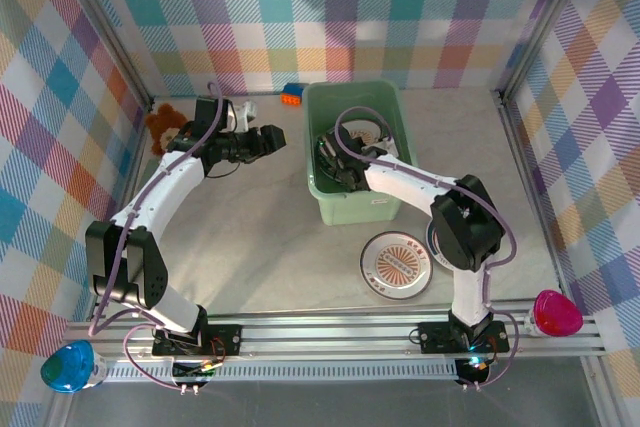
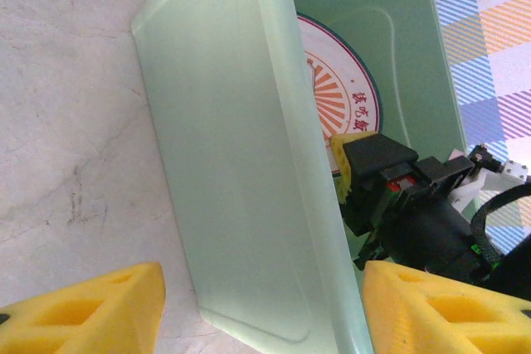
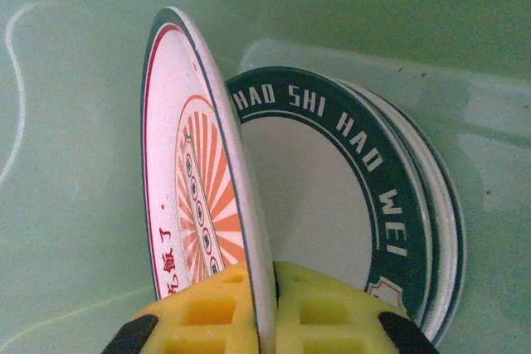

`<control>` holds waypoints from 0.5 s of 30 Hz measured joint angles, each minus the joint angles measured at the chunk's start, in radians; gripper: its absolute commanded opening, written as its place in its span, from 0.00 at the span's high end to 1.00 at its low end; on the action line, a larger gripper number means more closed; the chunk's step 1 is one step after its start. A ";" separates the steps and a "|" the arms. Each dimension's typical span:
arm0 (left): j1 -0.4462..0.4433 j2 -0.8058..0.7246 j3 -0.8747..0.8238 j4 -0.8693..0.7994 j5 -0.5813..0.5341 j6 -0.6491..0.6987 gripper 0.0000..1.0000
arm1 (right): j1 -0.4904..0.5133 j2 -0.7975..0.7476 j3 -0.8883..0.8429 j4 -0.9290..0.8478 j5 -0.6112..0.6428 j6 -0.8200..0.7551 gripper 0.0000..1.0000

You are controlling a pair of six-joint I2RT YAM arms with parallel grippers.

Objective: Place the plates into the plastic bin on the countertop

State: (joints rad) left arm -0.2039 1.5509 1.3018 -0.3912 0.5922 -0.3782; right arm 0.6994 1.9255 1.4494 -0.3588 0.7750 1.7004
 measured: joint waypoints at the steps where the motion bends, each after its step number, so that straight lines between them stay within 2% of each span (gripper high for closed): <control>1: 0.002 0.003 0.000 0.000 0.000 0.002 0.36 | -0.002 0.009 0.005 0.003 -0.004 0.005 1.00; 3: 0.003 0.010 0.000 0.000 0.000 0.002 0.36 | -0.006 0.023 0.010 0.006 -0.011 0.014 1.00; 8: 0.004 0.035 0.000 0.000 0.000 0.002 0.36 | -0.011 0.048 0.011 0.006 -0.025 0.040 0.82; 11: 0.004 0.046 0.000 0.000 0.000 0.002 0.37 | -0.012 0.049 0.014 0.004 -0.033 0.058 0.74; 15: 0.005 0.049 0.000 0.000 0.000 0.002 0.36 | -0.016 0.064 0.017 -0.003 -0.049 0.086 0.52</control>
State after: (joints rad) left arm -0.1993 1.6001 1.3014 -0.3908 0.5926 -0.3759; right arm 0.6834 1.9900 1.4662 -0.3618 0.7258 1.7863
